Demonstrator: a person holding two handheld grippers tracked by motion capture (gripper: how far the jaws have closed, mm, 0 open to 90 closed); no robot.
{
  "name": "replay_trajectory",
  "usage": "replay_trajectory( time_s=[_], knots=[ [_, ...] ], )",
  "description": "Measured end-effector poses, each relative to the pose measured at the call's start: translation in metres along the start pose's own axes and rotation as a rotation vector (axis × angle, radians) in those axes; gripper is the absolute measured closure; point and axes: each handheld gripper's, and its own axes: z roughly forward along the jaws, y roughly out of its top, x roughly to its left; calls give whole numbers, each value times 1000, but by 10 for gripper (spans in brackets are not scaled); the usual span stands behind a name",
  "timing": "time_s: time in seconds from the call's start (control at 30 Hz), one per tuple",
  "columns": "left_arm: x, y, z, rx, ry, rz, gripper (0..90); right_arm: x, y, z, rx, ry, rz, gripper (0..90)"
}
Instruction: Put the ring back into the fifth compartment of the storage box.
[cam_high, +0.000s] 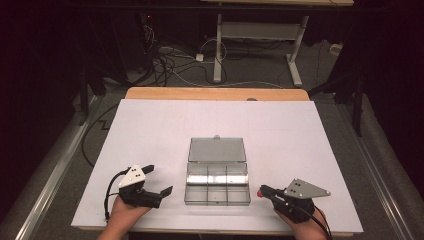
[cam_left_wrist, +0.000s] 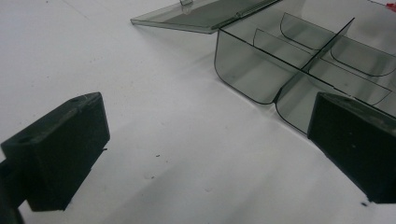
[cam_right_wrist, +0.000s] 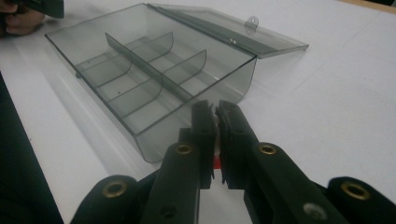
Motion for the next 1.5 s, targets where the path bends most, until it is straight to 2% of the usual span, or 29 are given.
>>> replay_trajectory(
  time_s=[0.4, 0.63, 1.0, 1.23, 1.5],
  knots=[
    [0, 0, 0, 0, 1, 2, 0, 3, 17, -3, -43, -4, -23, 870],
    [0, 0, 0, -2, -1, 4, 0, 6, 27, 2, -52, 4, -43, 870],
    [0, 0, -1, -4, -4, 6, 0, 15, 43, 24, -61, 49, -62, 870],
    [0, 0, -1, -7, -7, 6, 0, 23, 52, 41, -40, 82, -79, 870],
    [0, 0, -1, -8, -9, 8, 0, 30, 58, 54, -38, 112, -97, 870]
  ],
)
